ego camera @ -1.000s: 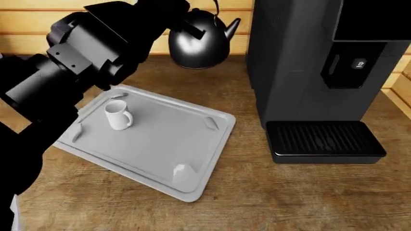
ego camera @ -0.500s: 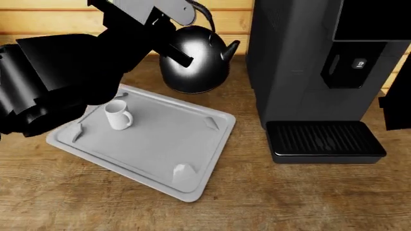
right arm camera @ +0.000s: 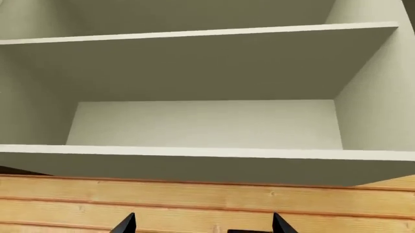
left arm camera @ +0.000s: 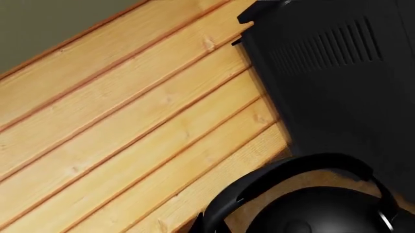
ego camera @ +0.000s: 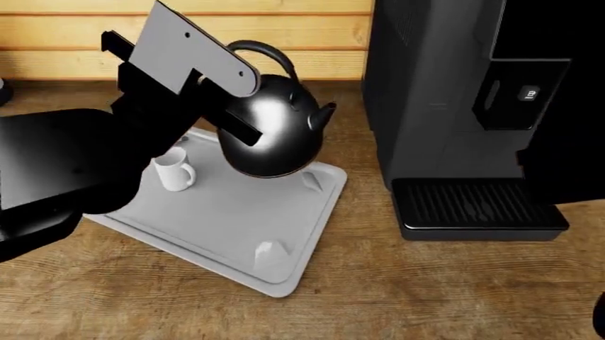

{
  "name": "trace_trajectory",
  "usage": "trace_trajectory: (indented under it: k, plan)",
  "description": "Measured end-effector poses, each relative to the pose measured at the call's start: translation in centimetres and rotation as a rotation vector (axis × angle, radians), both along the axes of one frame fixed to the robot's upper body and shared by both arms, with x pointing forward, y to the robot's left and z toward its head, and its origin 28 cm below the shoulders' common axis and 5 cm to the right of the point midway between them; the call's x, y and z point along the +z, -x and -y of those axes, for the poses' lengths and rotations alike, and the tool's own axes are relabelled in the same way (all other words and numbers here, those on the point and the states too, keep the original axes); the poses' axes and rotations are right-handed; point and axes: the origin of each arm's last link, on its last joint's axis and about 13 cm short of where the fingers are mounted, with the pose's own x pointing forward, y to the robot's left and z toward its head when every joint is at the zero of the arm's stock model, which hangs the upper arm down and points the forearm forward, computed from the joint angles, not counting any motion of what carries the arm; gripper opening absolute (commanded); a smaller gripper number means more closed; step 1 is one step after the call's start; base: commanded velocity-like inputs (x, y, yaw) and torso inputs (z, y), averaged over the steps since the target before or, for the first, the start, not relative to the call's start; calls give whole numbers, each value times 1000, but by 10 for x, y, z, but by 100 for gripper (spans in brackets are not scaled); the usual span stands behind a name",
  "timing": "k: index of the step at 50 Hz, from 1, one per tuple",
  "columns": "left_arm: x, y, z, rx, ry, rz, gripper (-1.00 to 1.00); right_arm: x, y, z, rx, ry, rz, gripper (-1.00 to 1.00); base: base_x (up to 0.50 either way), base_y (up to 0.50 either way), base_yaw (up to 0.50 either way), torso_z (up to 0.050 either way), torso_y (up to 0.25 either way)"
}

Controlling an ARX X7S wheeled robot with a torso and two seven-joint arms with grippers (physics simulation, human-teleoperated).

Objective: Pick the kettle from the counter and place it on the tray. Then pick the mug from the cabinet and place it on the tray. Then close the cabinet doors.

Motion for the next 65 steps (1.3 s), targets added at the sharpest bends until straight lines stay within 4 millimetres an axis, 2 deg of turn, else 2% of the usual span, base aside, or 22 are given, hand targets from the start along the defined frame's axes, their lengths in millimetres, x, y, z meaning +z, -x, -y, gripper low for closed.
trace_trajectory:
  k: [24,49,65]
  plan:
    - [-6,24,-16,9,-53,-12,-100,-2,-2,-3,15,-3,-9,100,0,0,0,0,1]
    - [-14,33,-24,23,-83,-40,-100,-5,-4,-4,22,-8,-16,100,0,0,0,0,0]
    - [-27,35,-26,16,-98,-79,-100,-7,-5,-4,24,-12,-21,100,0,0,0,0,1]
